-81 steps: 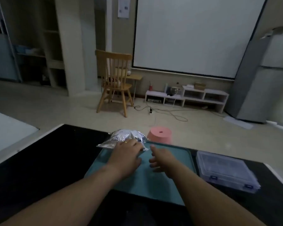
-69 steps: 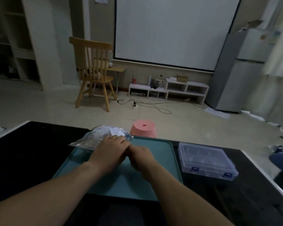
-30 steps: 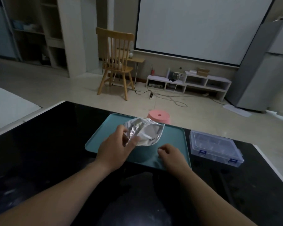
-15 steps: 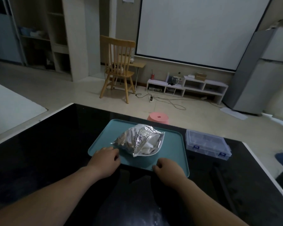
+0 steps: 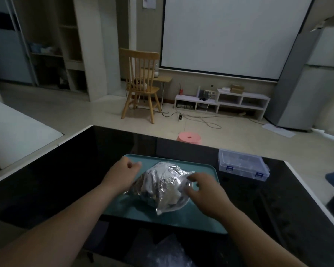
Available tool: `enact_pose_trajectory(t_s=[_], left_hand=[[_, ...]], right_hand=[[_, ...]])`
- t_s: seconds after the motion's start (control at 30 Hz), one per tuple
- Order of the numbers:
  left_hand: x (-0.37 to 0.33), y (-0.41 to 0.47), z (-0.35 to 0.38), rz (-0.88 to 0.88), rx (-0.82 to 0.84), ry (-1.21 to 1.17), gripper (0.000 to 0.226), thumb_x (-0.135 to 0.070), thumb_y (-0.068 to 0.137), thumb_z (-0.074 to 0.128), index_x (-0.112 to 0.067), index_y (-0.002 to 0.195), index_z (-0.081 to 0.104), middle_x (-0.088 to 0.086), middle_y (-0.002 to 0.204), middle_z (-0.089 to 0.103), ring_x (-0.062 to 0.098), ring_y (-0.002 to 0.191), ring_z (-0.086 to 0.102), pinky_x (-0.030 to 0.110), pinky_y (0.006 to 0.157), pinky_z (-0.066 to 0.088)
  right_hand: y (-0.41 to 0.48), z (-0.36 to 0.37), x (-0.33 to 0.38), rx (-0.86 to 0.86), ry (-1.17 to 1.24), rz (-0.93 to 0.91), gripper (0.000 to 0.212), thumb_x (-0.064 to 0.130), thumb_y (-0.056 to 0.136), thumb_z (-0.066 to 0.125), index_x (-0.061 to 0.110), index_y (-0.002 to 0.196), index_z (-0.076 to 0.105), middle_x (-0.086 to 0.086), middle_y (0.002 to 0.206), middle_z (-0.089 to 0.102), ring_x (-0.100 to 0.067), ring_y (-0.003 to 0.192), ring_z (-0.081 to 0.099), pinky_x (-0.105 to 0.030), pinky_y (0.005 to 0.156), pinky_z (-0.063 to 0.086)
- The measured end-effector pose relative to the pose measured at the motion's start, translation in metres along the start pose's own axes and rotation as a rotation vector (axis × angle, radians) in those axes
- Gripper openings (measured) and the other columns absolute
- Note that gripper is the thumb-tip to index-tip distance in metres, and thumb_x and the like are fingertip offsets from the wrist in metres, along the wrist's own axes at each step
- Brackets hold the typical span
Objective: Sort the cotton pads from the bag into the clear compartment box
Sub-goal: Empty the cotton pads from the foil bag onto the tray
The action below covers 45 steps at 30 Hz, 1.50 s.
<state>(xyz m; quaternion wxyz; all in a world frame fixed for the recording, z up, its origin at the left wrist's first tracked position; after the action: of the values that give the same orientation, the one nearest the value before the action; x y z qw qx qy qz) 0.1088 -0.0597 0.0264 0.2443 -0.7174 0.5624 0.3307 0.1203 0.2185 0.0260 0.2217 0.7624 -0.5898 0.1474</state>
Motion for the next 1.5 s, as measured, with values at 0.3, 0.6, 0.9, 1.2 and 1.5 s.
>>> enact_pose_trajectory(t_s=[0.3, 0.6, 0.9, 1.2, 1.5], left_hand=[[0.006, 0.036, 0.062, -0.128, 0.297, -0.370, 0.059, -0.062, 0.100, 0.048, -0.011, 0.094, 0.078, 0.002, 0.087, 0.079, 0.017, 0.087, 0.074, 0.031, 0.086, 0.054], [0.013, 0.031, 0.059, -0.217, 0.280, -0.652, 0.034, -0.034, 0.101, 0.063, -0.004, 0.107, 0.077, 0.020, 0.096, 0.078, 0.037, 0.092, 0.076, 0.051, 0.093, 0.058], [0.014, 0.032, 0.065, -0.203, 0.309, -0.633, 0.030, -0.035, 0.103, 0.060, -0.007, 0.103, 0.072, 0.016, 0.094, 0.078, 0.027, 0.081, 0.074, 0.037, 0.072, 0.058], [0.012, 0.036, 0.057, -0.147, 0.177, -0.549, 0.033, -0.042, 0.095, 0.071, -0.013, 0.081, 0.060, 0.011, 0.076, 0.065, 0.024, 0.070, 0.058, 0.039, 0.067, 0.046], [0.000, 0.043, -0.013, 0.037, -0.153, -0.132, 0.033, -0.036, 0.102, 0.060, -0.012, 0.081, 0.051, 0.007, 0.076, 0.059, 0.019, 0.067, 0.051, 0.033, 0.057, 0.037]], right_hand=[[0.038, 0.053, 0.011, 0.165, 0.370, -0.076, 0.065, 0.057, 0.077, 0.074, 0.049, 0.136, 0.049, 0.023, 0.140, 0.047, -0.006, 0.119, 0.061, -0.040, 0.102, 0.056], [0.039, 0.066, 0.024, 0.191, 0.424, -0.121, 0.040, 0.038, 0.073, 0.085, 0.037, 0.111, 0.074, 0.009, 0.143, 0.039, -0.012, 0.107, 0.065, -0.029, 0.086, 0.064], [0.037, 0.070, 0.047, 0.210, 0.403, -0.202, 0.059, 0.027, 0.085, 0.082, 0.073, 0.113, 0.057, 0.054, 0.132, 0.042, -0.006, 0.142, 0.043, -0.056, 0.126, 0.026], [0.052, 0.056, 0.022, -0.059, 0.329, -0.054, 0.011, 0.012, 0.078, 0.076, 0.020, 0.079, 0.068, 0.006, 0.074, 0.071, -0.001, 0.066, 0.066, -0.030, 0.061, 0.060], [0.045, 0.043, -0.023, -0.012, 0.280, 0.047, 0.035, 0.026, 0.074, 0.080, 0.036, 0.095, 0.055, 0.009, 0.111, 0.056, -0.013, 0.097, 0.054, -0.022, 0.071, 0.042]])
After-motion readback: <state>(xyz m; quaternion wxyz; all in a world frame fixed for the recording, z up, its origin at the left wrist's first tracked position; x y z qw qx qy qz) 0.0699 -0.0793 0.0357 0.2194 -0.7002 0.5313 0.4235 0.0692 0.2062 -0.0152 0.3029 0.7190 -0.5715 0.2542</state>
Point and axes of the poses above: each hand's wrist, its own y-axis towards the middle knuckle, its own z-axis out of the palm, x = y × z, the point moved 8 cm from there along y, towards the middle knuckle
